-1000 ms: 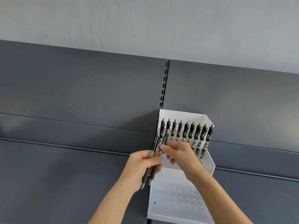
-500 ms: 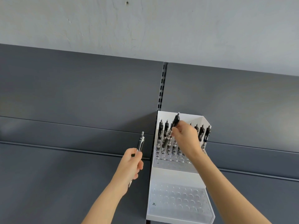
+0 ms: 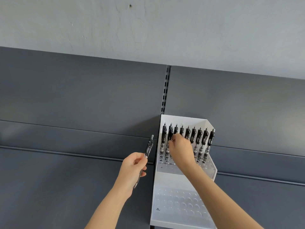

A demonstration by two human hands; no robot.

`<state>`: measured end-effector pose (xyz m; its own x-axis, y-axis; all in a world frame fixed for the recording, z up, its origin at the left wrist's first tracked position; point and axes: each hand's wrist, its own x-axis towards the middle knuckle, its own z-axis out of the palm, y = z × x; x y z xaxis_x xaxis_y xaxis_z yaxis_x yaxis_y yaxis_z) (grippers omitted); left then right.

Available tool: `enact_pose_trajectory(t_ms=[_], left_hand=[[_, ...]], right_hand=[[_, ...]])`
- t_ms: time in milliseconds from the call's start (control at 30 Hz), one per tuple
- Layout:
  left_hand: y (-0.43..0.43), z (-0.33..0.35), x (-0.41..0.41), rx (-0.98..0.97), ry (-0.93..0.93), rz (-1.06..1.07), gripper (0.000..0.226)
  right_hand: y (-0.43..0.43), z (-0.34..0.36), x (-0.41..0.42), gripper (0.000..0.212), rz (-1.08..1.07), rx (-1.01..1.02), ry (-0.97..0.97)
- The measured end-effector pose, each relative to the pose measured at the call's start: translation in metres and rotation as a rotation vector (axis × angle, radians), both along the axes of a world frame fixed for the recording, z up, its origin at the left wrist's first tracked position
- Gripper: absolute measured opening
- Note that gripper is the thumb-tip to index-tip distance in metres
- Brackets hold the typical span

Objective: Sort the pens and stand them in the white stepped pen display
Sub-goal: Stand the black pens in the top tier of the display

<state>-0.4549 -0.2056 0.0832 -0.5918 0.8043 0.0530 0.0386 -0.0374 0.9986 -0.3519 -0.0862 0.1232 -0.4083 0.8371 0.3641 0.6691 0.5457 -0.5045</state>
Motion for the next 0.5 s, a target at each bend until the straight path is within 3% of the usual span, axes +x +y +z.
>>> enact_pose_trajectory(t_ms=[233,400,500], left_hand=[[-0.001,0.003,-0.001,0.054,-0.042,0.036,0.013],[-0.002,0.006,-0.001,0.076,-0.047,0.037,0.012],[0.001,0.007,0.002,0.086,-0.069,-0.005,0.011]], right_hand=[[-0.003,-0.001,-0.003,0.020,-0.032,-0.004,0.041],[-0.013,-0.002,0.016,0.036,0.013,-0.100,0.190],[-0.024,-0.005,0.028,0.027,0.063,-0.098,0.216]])
